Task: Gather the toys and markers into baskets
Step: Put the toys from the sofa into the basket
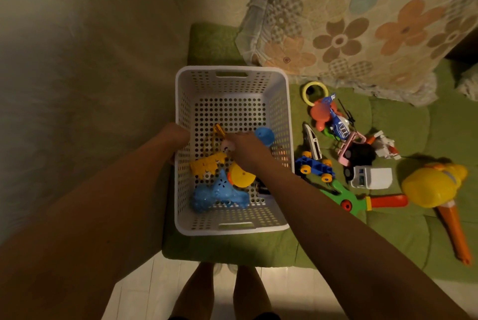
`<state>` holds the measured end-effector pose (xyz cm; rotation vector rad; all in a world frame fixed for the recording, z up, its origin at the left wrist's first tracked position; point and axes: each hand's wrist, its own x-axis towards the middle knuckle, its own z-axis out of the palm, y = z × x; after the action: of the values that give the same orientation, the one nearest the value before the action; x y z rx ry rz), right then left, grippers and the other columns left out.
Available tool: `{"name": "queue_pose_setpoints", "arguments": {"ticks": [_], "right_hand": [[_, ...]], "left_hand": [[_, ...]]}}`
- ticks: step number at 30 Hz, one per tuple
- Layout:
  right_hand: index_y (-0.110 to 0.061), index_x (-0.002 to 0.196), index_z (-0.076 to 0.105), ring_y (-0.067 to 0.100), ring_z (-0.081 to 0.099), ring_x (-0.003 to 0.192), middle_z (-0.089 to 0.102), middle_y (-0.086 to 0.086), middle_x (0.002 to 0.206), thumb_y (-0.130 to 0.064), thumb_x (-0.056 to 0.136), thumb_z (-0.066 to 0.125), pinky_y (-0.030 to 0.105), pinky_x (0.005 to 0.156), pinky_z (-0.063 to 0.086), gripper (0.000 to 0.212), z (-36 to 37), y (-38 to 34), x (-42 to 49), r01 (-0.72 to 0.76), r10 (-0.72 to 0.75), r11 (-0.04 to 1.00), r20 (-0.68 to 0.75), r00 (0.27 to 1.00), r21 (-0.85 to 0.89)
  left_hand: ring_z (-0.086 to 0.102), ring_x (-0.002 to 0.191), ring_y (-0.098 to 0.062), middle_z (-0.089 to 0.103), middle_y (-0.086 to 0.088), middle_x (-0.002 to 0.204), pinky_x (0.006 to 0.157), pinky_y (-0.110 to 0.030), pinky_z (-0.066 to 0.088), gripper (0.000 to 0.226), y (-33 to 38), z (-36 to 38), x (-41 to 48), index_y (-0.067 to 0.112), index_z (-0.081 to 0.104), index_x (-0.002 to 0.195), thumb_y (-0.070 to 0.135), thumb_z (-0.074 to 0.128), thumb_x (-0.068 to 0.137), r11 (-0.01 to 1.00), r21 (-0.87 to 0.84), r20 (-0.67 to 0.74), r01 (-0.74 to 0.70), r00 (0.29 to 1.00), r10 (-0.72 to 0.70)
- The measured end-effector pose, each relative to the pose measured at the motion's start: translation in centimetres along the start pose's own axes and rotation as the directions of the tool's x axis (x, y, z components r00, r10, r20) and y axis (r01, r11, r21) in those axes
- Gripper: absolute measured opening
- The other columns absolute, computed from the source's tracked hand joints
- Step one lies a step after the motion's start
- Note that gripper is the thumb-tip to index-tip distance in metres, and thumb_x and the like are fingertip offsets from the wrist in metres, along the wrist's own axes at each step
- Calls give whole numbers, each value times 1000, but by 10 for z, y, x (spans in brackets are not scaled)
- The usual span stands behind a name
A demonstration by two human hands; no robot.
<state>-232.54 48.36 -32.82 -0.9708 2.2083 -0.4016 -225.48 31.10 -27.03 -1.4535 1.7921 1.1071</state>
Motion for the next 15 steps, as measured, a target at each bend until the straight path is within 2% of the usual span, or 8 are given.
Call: {"name": "queue_pose_setpoints", "arguments": {"ticks": [1,3,5,8,10,13,15], "right_hand": [[-19,129,55,30,48,115,57,10,124,-18,94,55,38,91,40,35,2,-1,0,1,-1,1000,14,1000,-2],[-14,135,51,31,46,119,53,11,130,-19,97,50,40,95,41,38,-3,-5,-2,13,-10,998,-49,999,57],[-12,134,52,28,48,119,52,11,131,-18,99,47,39,95,43,36,-18,-7,-6,55,-17,988,-249,968,146],[-10,121,58,26,55,103,58,10,117,-14,98,44,41,80,50,27,-51,3,-12,92,35,976,-557,830,199],[-7,113,58,26,57,89,59,11,107,-12,97,42,39,69,48,23,-71,20,-20,102,66,973,-676,734,205],[-4,106,56,25,53,81,58,13,99,-4,93,39,38,64,42,21,-87,58,-30,-33,182,976,-731,657,214],[-5,107,53,31,54,78,57,17,95,-1,92,37,36,61,37,22,-82,85,-35,-209,343,938,-661,668,275]], "left_hand": [[58,108,-38,56,-23,118,73,-41,51,29,0,1,0,1,45,125,11,40,98,1000,4,-5,-2,1000,2],[58,109,-39,56,-24,118,75,-41,50,26,0,2,1,1,45,122,9,40,98,1000,18,-5,-5,1000,5],[57,109,-40,56,-24,117,76,-42,50,25,0,2,2,0,46,121,8,40,98,999,30,-5,-14,1000,14],[58,107,-39,56,-21,107,75,-41,49,11,1,1,0,3,47,104,9,41,98,999,48,-18,-16,1000,16],[59,101,-37,54,-19,99,75,-40,50,8,0,0,0,3,47,100,10,42,98,999,52,-17,-13,1000,14],[59,79,-31,53,-15,80,72,-38,49,16,1,-1,0,4,43,83,8,43,98,998,59,-28,-12,999,14],[53,64,-25,49,-13,74,71,-37,47,23,1,0,1,7,40,75,7,41,98,998,55,-35,-13,999,15]]}}
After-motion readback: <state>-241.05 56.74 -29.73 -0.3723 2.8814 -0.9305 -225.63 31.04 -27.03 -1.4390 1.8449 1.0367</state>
